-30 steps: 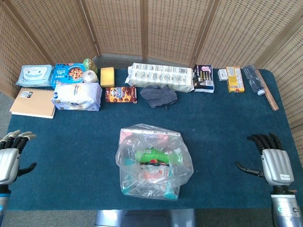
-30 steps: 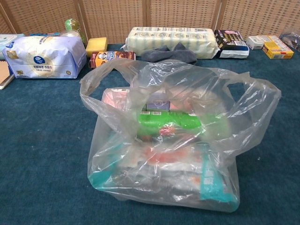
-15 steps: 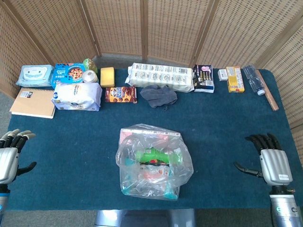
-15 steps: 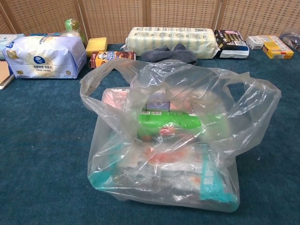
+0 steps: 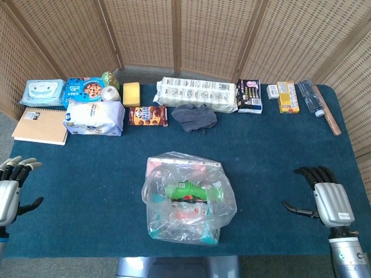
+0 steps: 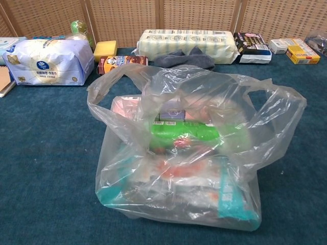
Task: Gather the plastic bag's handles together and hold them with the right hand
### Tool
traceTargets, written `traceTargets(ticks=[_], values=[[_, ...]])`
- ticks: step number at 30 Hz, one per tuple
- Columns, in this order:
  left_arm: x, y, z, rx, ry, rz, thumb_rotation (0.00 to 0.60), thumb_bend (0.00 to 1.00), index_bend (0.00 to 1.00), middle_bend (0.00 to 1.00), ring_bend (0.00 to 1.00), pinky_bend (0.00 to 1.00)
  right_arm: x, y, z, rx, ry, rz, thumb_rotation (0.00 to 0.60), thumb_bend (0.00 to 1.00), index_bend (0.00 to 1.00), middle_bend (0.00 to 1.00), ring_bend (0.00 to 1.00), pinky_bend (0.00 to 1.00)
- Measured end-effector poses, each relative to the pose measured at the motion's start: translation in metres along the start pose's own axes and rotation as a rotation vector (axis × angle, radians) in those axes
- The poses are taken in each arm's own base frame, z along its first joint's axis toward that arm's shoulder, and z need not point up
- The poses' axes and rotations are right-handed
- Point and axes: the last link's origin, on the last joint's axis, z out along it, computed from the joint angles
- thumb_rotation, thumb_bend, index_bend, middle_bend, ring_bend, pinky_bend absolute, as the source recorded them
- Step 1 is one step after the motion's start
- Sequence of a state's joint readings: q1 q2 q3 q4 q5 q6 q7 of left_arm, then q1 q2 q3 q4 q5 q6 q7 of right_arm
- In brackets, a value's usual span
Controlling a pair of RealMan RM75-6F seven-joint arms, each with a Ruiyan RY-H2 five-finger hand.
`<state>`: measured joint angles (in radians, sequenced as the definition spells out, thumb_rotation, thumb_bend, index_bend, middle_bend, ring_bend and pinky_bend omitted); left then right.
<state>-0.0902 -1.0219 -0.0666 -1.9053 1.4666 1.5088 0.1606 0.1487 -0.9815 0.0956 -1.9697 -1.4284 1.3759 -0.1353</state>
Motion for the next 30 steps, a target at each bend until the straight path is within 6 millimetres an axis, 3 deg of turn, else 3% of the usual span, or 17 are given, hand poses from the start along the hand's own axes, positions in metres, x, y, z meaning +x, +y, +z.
traceTargets(ticks=[10, 20, 30], values=[[0.001, 0.011, 0.005, -0.046, -0.012, -0.023, 0.6, 0.09, 0.22, 0.22, 0.11, 0.09, -0.002, -0.007, 0.007, 0.031, -0.122, 0.044, 0.341, 0.14, 0.29, 0.32, 0.28, 0.2], [0.007, 0.027, 0.019, -0.118, -0.016, -0.027, 0.6, 0.09, 0.22, 0.22, 0.11, 0.09, -0.011, -0.028, 0.019, 0.101, -0.311, 0.181, 0.342, 0.13, 0.29, 0.32, 0.26, 0.2], [0.011, 0.034, 0.027, -0.152, -0.02, -0.011, 0.6, 0.09, 0.22, 0.22, 0.11, 0.09, -0.021, -0.049, 0.03, 0.164, -0.39, 0.253, 0.339, 0.12, 0.3, 0.32, 0.25, 0.19]])
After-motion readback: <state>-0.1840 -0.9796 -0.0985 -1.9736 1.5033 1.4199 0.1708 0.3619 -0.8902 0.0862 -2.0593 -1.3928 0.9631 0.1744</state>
